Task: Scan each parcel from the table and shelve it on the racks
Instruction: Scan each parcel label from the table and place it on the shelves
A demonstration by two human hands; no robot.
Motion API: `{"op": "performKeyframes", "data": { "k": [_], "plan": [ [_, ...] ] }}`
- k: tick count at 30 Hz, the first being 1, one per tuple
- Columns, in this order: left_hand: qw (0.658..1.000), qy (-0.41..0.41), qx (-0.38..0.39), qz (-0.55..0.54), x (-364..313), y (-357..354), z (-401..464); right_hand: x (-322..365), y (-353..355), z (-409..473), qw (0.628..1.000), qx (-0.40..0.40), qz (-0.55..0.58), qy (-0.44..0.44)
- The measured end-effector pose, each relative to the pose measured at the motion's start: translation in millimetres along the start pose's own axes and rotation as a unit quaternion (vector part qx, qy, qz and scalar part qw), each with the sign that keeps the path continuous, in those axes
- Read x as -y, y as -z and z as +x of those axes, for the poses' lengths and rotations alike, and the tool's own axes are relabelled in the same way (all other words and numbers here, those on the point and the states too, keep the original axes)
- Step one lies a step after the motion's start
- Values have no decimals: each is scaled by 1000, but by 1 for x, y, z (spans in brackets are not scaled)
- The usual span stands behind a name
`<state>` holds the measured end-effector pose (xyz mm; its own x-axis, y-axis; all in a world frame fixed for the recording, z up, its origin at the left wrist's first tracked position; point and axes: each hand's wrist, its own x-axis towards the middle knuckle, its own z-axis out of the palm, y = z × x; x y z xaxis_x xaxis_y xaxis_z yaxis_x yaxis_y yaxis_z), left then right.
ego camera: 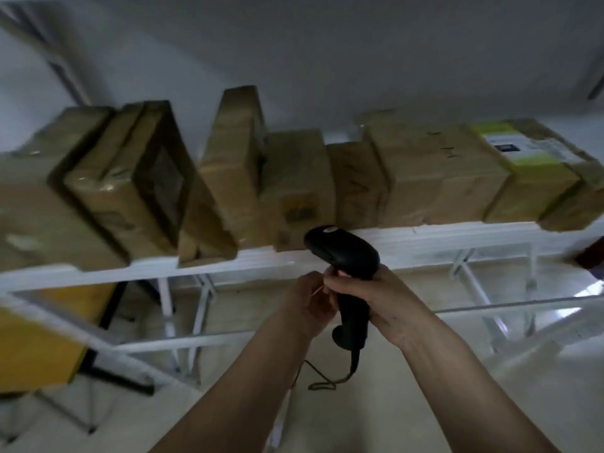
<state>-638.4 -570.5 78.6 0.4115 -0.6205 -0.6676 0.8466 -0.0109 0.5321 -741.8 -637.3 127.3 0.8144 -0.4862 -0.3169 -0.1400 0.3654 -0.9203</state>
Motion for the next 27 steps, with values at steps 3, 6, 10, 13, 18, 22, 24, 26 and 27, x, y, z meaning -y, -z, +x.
{"op": "performKeyframes", "data": {
  "k": [3, 6, 10, 13, 18, 22, 24, 26, 27],
  "plan": [
    [999, -25, -18, -40, -20, 53, -23, -9, -49, 4, 998, 50, -49, 0],
    [995, -52, -27, -76, -44, 108, -51, -20, -104, 6, 992, 107, -71, 1],
    [988, -64, -86, -110, -79, 187, -87, -40, -189, 12, 986, 147, -84, -4],
    [980, -83, -118, -140, -105, 248, -113, -57, -254, 16, 981, 176, -87, -8],
    [970, -126, -148, -143, -141, 351, -150, -91, -351, 24, 973, 209, -93, -22],
    [961, -137, -190, -144, -168, 422, -182, -115, -418, 33, 970, 220, -91, -37],
    [954, -151, -206, -160, -181, 450, -199, -125, -448, 37, 968, 229, -87, -50],
    [944, -160, -220, -185, -192, 474, -213, -133, -474, 42, 967, 233, -87, -62],
    [939, -162, -232, -198, -197, 485, -218, -137, -486, 44, 965, 237, -90, -67]
  ]
}}
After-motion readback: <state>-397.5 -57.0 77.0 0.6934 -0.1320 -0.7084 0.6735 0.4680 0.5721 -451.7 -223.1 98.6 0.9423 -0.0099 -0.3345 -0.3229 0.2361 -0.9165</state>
